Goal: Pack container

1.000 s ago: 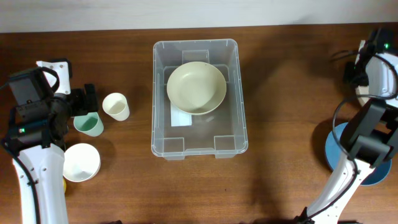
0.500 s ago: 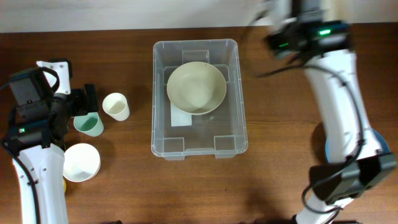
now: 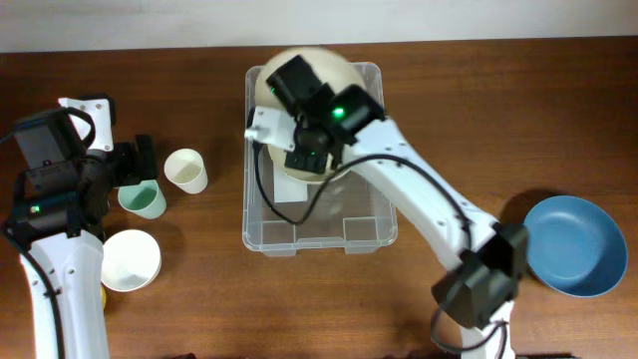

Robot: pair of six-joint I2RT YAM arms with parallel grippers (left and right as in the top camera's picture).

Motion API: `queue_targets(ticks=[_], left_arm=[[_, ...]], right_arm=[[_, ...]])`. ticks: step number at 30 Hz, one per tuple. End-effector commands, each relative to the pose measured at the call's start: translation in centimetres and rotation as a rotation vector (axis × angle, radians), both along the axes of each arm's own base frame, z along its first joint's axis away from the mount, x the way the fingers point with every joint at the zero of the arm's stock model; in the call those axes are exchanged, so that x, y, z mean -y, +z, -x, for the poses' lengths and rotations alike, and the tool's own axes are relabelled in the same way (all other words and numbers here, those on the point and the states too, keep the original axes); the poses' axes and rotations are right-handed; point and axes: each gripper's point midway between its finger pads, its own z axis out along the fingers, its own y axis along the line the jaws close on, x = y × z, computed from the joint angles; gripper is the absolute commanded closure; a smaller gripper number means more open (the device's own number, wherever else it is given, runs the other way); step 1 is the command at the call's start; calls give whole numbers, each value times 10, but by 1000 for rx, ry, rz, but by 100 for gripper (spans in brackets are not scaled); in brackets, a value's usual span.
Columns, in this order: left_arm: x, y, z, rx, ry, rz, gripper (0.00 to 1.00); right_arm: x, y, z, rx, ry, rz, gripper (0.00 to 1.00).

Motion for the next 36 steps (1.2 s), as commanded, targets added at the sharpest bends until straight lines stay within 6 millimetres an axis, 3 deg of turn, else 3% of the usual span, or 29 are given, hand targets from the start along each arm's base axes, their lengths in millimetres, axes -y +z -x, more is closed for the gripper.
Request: queue_targets(ticks=[1, 7, 10, 11, 15, 19, 22, 24, 26, 28, 29, 31, 34, 35, 36], left_arm=[[3, 5, -2, 12, -22, -3, 1], [3, 5, -2, 12, -22, -3, 1], [3, 5, -2, 12, -22, -3, 1], [3, 5, -2, 12, -22, -3, 1], [3, 5, -2, 12, -22, -3, 1], [3, 5, -2, 12, -23, -2, 1], [3, 5, -2, 12, -23, -3, 1], [3, 5, -2, 12, -23, -2, 1], [3, 5, -2, 12, -23, -2, 1], [3, 5, -2, 12, -23, -3, 1], [3, 5, -2, 12, -23, -3, 1], [4, 5, -2, 12, -23, -2, 1], [4, 5, -2, 12, -23, -3, 1], [4, 5, -2, 12, -23, -3, 0], [4, 5, -2, 12, -23, -3, 1]], right_arm=[[-9, -36, 8, -106, 32, 6, 96], [-8, -69, 7, -163, 28, 52, 96], [-8, -74, 8, -172, 27, 59, 95], [-8, -74, 8, -172, 27, 59, 88], [2, -71, -3, -136, -52, 89, 74], [19, -46, -13, -77, -168, 99, 72], [31, -7, -25, -4, -279, 31, 72], [50, 31, -41, 76, -441, -51, 71], [88, 72, -58, 156, -702, -163, 63], [130, 98, -64, 175, -938, -274, 36], [173, 111, -65, 168, -1136, -351, 35], [219, 114, -63, 149, -1316, -385, 35], [287, 103, -50, 100, -1573, -370, 30], [328, 90, -38, 62, -1742, -347, 10], [348, 82, -30, 38, -1829, -331, 1]])
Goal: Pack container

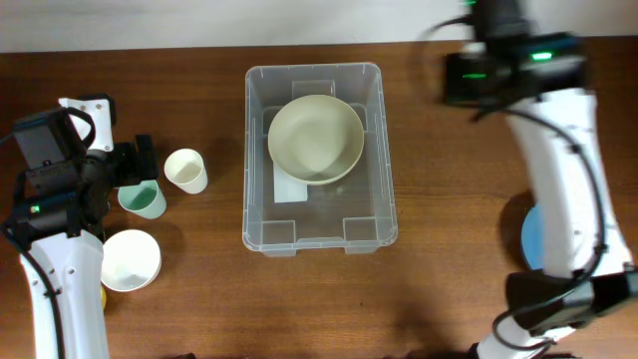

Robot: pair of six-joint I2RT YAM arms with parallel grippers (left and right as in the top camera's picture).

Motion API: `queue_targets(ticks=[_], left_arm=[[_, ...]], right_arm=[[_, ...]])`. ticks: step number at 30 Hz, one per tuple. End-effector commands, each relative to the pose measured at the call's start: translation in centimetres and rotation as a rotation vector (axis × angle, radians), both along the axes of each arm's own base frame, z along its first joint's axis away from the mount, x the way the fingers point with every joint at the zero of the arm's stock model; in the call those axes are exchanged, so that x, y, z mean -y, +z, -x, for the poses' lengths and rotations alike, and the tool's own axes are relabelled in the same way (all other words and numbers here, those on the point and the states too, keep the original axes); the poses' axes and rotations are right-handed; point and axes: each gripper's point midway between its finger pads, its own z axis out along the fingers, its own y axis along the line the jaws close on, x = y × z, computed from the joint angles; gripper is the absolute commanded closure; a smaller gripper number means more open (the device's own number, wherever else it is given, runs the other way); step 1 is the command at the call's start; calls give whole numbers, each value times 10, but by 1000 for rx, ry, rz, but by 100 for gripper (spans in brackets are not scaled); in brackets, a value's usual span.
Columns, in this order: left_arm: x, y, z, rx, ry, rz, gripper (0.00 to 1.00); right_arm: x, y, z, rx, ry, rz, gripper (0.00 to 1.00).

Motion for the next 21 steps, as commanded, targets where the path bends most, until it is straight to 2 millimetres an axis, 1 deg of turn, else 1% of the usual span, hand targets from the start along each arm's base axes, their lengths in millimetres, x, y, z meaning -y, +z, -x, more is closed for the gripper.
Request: queue_targets(ticks=[1, 3, 4, 5, 8, 11, 14, 16, 17, 18, 19, 21], left_arm=[[3, 5, -3, 14, -23, -3, 1], [3, 5, -3, 15, -23, -4, 0], [3, 5, -3, 15, -23, -4, 1], [3, 5, -3, 15, -23, -3, 1], [3, 5, -3, 16, -23, -4, 1], [3, 6, -3, 17, -23, -4, 1], [3, 5, -3, 17, -23, -4, 1], [3, 5, -3, 17, -23, -4, 1], [3, 5, -3, 17, -23, -4, 1], [3, 5, -3, 17, -23, -4, 0], [3, 6, -3, 17, -23, -4, 0], [3, 5, -3, 17, -23, -4, 1]], right_arm=[[62, -36, 19, -94, -380, -101, 1], [93, -52, 34, -148, -507, -120, 1], [101, -59, 39, -167, -539, -130, 1], [114, -70, 47, -200, -577, -153, 1], [137, -99, 66, -279, -662, -191, 1], [154, -133, 83, -345, -722, -199, 1], [161, -169, 98, -400, -754, -203, 1], [161, -193, 105, -424, -760, -200, 1], [159, -212, 110, -436, -761, -200, 1], [157, -221, 112, -440, -759, -199, 1], [155, -240, 117, -445, -759, -199, 1], [154, -257, 122, -443, -761, -194, 1]])
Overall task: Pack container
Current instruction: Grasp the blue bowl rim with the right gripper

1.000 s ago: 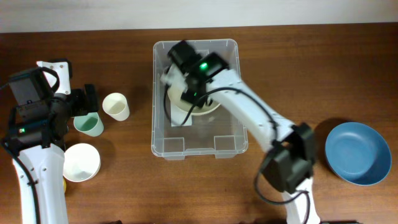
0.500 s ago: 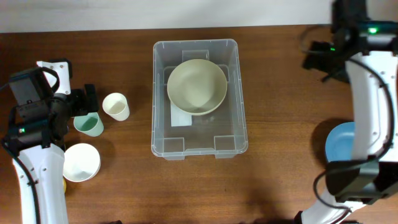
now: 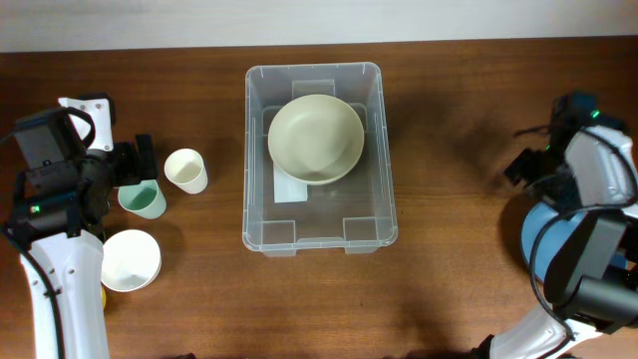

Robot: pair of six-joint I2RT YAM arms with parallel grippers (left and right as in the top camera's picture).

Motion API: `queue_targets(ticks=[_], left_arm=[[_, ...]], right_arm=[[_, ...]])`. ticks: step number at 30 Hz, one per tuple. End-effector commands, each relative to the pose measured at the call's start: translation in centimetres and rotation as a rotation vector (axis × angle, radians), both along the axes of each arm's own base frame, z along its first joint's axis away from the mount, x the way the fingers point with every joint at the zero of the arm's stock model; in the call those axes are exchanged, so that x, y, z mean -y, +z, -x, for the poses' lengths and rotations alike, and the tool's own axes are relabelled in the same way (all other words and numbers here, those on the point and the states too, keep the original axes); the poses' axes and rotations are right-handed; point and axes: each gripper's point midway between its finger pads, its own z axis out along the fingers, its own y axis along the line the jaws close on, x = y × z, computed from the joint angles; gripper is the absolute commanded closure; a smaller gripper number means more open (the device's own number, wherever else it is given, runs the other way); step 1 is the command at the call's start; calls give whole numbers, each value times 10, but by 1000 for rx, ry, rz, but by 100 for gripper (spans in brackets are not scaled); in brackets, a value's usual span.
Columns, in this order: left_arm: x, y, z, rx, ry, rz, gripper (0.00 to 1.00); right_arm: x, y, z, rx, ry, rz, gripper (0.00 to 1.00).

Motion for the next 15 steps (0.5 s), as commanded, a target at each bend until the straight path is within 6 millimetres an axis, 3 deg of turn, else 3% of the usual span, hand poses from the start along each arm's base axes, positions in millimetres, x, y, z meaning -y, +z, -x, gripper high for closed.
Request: queue_targets(ticks=[1, 3, 7, 14, 15], left_arm=[[4, 5, -2, 14, -23, -3, 1], [4, 5, -2, 14, -23, -3, 1], [4, 5, -2, 14, -23, -3, 1], [4, 5, -2, 13, -23, -3, 0], [4, 5, -2, 13, -23, -3, 1]], right_arm=[[-4, -30, 16, -30, -15, 2, 1], [3, -42, 21, -30, -16, 52, 4], [14, -49, 21, -18, -20, 127, 12], [18, -49, 19, -6, -21, 147, 51], [18, -49, 19, -6, -21, 147, 64]])
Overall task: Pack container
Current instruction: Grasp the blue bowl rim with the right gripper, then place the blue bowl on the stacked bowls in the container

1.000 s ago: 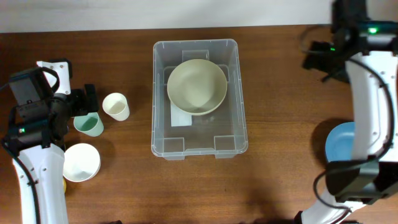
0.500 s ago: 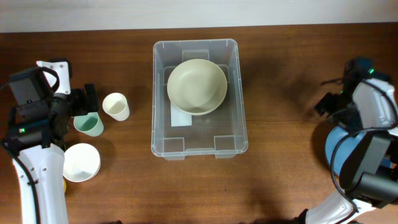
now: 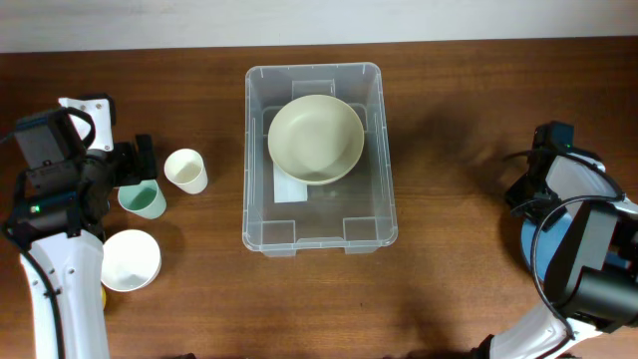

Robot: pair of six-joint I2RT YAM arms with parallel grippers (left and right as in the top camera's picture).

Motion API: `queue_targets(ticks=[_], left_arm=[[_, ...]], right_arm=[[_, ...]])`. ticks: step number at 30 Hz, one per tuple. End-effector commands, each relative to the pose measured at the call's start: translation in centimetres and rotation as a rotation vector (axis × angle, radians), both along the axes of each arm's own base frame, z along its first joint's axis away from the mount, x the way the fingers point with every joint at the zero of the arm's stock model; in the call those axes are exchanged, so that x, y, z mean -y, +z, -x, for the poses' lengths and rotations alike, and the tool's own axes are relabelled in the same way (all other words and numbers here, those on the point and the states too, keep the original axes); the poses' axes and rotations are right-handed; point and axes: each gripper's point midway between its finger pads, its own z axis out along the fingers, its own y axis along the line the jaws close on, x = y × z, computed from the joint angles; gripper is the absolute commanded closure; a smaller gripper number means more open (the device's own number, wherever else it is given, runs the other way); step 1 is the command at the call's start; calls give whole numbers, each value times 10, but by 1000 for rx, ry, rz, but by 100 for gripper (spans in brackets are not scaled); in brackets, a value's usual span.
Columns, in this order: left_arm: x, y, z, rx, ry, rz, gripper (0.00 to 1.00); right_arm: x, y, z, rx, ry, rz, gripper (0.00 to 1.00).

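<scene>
The clear plastic container (image 3: 261, 237) stands in the middle of the table, with a cream bowl (image 3: 315, 138) lying in its far half over a white sheet. At the right edge, my right gripper (image 3: 520, 192) hangs by the left rim of a blue bowl (image 3: 528, 239); that arm hides most of the bowl, and the jaws cannot be made out. Far left, my left gripper (image 3: 138, 168) has its fingers apart, with a green cup (image 3: 146, 201) just beside the nearer finger and nothing seen between them.
A small white cup (image 3: 185, 171) stands to the right of the left gripper. A wider white cup (image 3: 130, 260) sits nearer the front left, with a yellow thing (image 3: 104, 296) peeking out under the left arm.
My right gripper has shifted a little toward the front and left, closer over the blue bowl's left rim. The left arm, cups, container and cream bowl are unchanged.
My right gripper was first inside the container at the cream bowl, which leaned at the far end. Then the bowl lay free in the container and the arm was off to the far right. After that it stood near the blue bowl, where it is now.
</scene>
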Motion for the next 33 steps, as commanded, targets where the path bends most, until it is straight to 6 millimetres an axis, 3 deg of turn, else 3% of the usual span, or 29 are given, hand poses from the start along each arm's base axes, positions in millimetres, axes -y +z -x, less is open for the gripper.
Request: queue_targets(ticks=[1, 5, 11, 14, 18, 22, 24, 26, 27, 30, 33], left_arm=[[4, 5, -2, 13, -23, -3, 1], [4, 5, -2, 13, -23, -3, 1], [4, 5, -2, 14, -23, -3, 1], [4, 5, -2, 14, -23, -3, 1], [4, 5, -2, 14, -23, -3, 1], [4, 5, -2, 14, -23, -3, 1], [4, 5, -2, 14, -23, -3, 1], [4, 5, -2, 14, -23, -3, 1], [4, 5, -2, 14, -23, -3, 1], [4, 5, -2, 13, -23, -3, 1], [4, 5, -2, 13, -23, -3, 1]], right_arm=[[4, 2, 4, -11, -10, 33, 69], [4, 2, 4, -11, -10, 33, 96], [0, 7, -9, 14, 51, 21, 96], [-10, 30, -30, 46, 167, 35, 96], [-43, 85, -76, 157, 423, 67, 96], [-109, 158, -121, 292, 812, 129, 96], [-143, 188, -132, 342, 953, 170, 96], [-190, 217, -140, 395, 1150, 201, 96], [-239, 234, -141, 431, 1368, 210, 96], [-317, 245, -129, 469, 1701, 237, 96], [-374, 240, -110, 451, 1951, 279, 96]])
